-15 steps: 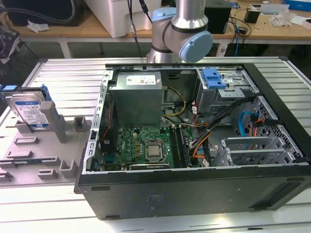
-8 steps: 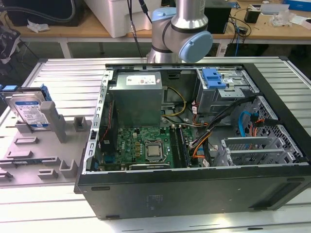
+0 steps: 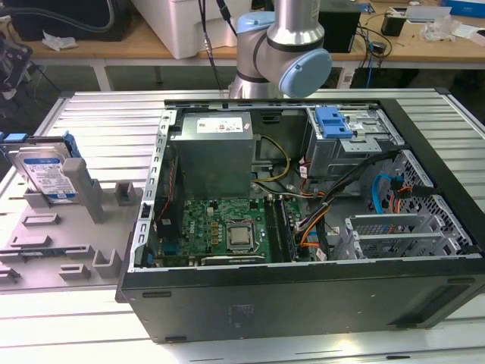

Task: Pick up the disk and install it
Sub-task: 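Pick up the disk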

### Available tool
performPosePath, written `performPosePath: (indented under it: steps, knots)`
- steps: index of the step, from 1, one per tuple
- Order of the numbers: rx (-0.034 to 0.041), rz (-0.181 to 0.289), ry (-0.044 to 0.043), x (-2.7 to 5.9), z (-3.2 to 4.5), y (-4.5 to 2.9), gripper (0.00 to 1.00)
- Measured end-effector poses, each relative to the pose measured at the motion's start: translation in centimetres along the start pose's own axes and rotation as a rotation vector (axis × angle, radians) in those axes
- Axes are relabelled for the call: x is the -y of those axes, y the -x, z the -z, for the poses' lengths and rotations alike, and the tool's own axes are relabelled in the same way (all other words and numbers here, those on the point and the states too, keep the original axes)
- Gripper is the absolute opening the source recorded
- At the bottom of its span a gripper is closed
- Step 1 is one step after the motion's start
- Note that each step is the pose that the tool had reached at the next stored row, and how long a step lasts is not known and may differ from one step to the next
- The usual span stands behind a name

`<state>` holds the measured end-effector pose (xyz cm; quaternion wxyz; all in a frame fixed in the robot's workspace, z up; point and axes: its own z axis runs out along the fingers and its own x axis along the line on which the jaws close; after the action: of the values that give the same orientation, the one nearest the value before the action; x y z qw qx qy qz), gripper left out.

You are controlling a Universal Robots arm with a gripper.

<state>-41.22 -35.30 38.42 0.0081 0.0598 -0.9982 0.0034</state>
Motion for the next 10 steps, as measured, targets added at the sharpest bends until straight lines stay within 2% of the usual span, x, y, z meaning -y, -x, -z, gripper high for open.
performPosePath:
  steps: [2, 10]
  knots:
    - [0.0004, 0.067, -0.0011, 0.00, -0.01, 0.00, 0.11]
    - [0.0013, 0.240, -0.0039, 0.00, -0.02, 0.00, 0.11]
